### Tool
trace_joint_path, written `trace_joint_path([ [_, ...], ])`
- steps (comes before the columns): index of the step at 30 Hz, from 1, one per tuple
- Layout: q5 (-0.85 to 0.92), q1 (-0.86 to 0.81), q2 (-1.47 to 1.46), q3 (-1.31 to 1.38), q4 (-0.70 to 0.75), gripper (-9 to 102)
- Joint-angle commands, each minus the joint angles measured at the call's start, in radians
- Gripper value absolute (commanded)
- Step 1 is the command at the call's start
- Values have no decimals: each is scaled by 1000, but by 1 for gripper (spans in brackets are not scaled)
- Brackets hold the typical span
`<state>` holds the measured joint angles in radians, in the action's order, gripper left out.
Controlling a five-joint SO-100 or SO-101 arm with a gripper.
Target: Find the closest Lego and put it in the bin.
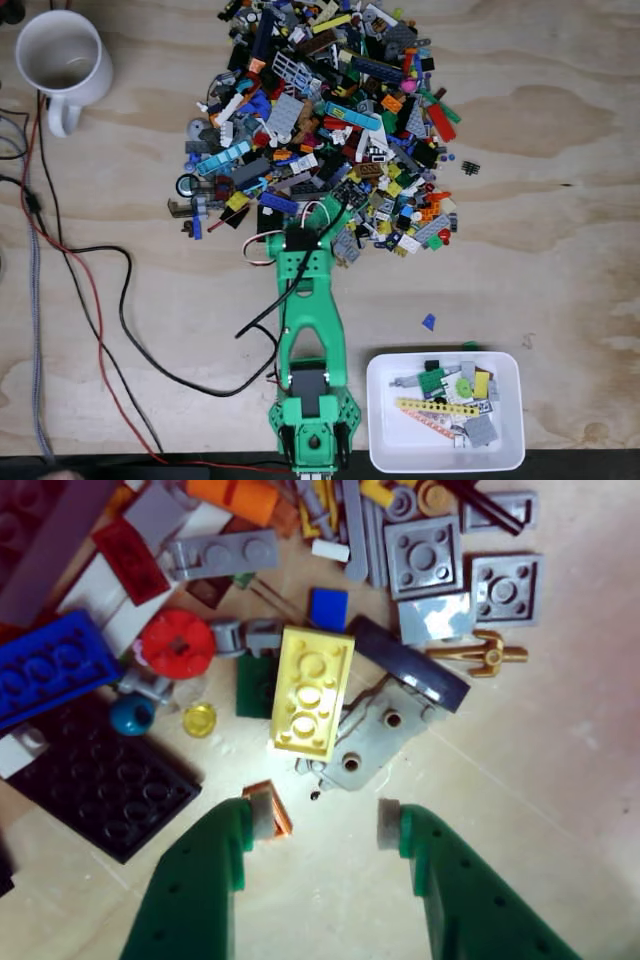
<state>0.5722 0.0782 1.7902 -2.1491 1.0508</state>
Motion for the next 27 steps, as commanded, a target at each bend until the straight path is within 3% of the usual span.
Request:
trace_joint_path([
  [1,-44,-32,-83,140,-28,17],
  [27,-81,-31,-232,178,-83,9],
])
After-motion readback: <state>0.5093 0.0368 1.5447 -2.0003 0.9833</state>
